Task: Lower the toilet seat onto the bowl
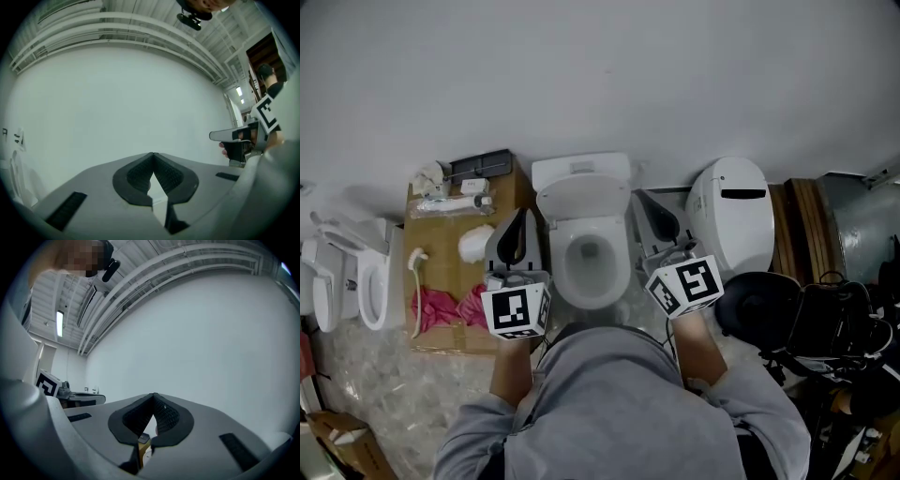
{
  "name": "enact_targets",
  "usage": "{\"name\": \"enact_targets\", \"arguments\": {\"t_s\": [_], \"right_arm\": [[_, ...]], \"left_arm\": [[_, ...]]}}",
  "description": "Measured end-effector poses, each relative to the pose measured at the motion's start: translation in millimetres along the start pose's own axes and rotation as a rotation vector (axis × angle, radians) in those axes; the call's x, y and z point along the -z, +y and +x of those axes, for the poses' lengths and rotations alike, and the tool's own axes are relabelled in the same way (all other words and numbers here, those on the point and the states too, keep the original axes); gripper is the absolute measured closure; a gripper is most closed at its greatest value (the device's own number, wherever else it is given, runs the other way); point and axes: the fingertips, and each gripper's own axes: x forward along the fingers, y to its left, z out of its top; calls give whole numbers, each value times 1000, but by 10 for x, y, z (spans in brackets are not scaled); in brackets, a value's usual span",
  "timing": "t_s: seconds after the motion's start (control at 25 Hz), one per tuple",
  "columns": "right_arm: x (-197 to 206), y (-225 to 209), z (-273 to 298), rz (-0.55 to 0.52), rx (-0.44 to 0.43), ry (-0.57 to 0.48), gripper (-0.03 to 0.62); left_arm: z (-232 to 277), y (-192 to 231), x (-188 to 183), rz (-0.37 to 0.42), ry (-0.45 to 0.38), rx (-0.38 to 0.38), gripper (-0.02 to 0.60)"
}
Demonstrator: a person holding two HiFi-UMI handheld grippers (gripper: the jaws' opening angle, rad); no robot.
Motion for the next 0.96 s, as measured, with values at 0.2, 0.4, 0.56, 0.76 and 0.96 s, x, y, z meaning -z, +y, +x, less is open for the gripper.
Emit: {"name": "enact_targets", "arguments": {"t_s": [0.2, 0.4, 0.56, 0.76, 0.96], "right_arm": [[26, -7, -9, -24, 24, 10, 596], [82, -9, 10, -22, 28, 20, 595], [80, -14, 25, -33, 23, 21, 595], [68, -24, 48, -42, 21, 23, 595], [56, -22, 77, -43, 20, 23, 595]], "left_arm": [[3, -9, -7, -2, -6, 0, 581], [13, 15, 12, -4, -9, -5, 581], [13, 19, 19, -4, -6, -12, 581], [28, 21, -6, -7, -8, -15, 581], [41, 40, -21, -6, -9, -16, 581]]}}
